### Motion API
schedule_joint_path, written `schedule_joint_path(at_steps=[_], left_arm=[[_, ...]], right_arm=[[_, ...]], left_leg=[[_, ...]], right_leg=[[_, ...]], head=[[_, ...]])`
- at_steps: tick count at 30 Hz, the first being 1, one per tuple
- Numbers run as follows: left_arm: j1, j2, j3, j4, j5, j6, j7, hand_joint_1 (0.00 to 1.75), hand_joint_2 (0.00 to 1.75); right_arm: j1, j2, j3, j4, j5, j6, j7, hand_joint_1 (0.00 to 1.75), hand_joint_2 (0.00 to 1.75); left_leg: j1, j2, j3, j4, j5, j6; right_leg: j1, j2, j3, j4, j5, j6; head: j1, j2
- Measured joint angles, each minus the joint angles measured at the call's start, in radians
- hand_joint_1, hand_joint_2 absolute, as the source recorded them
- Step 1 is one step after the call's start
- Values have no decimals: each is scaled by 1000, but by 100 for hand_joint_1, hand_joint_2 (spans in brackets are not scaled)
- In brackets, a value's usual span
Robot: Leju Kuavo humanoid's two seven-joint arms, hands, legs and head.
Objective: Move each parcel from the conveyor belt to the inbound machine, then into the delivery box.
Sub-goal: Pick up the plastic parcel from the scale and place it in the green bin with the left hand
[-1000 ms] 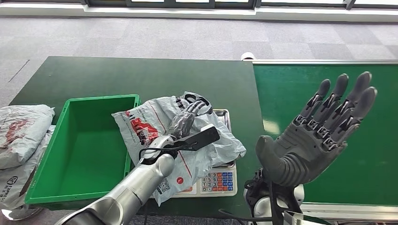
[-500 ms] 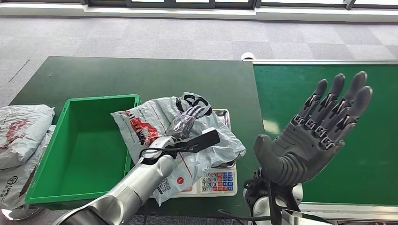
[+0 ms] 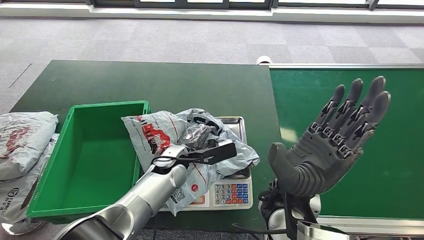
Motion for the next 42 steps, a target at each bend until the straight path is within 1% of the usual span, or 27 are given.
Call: schedule_joint_path(at_steps=[5, 10, 19, 22, 26, 30, 32, 37, 42], left_arm=[[0, -1, 0, 7, -10, 4, -1, 175, 175], [-8, -1, 0, 22, -67, 19, 50, 175, 175], [-30, 0, -1, 45, -103, 30, 73, 175, 175], [-54, 8, -1, 46, -127, 72, 102, 175, 175], [-116, 49, 11, 9, -135, 182, 158, 175, 175], [-166, 86, 36, -35, -129, 216, 164, 175, 175], [-172, 97, 45, -53, -129, 235, 165, 175, 175], [-171, 117, 85, -114, -129, 318, 159, 175, 175], [-148, 125, 147, -217, -140, 335, 127, 175, 175]], right_arm=[[0, 0, 0, 3, 4, 0, 0, 0, 175], [-1, 0, 0, 7, 3, 0, 0, 0, 175], [-1, 0, 0, 14, 3, 0, 0, 0, 175], [-1, 0, 0, 14, -1, 0, 0, 0, 175], [0, 0, -1, 15, -8, 0, 0, 0, 175], [0, 0, -3, 14, -9, 0, 0, 0, 175], [0, 0, -5, 14, -9, 0, 0, 0, 175], [4, 0, -19, 13, -7, 0, 0, 0, 175], [7, 1, -32, 13, 1, -1, 0, 0, 175]], left_leg=[[0, 0, 0, 0, 0, 0], [0, 0, 0, 0, 0, 0], [0, 0, 0, 0, 0, 0], [0, 0, 0, 0, 1, 0], [0, 0, -1, 0, 2, -1], [0, -1, -1, 0, 2, -1], [0, -1, -1, 0, 2, -1], [0, -1, -2, 0, 2, -1], [0, -1, -2, 0, 2, -1]], right_leg=[[0, 0, 0, 0, 0, 0], [0, 0, 0, 0, 0, 0], [0, 0, 0, 0, 0, 0], [0, 0, 0, 0, 0, 0], [0, 0, -1, 1, 1, -1], [0, -1, -1, 1, 1, -1], [0, -1, -1, 1, 1, -1], [0, -1, -2, 1, 1, -1], [0, -1, -2, 1, 1, -1]], head=[[0, 0], [0, 0], [0, 0], [0, 0], [0, 0], [0, 0], [0, 0], [0, 0], [0, 0]])
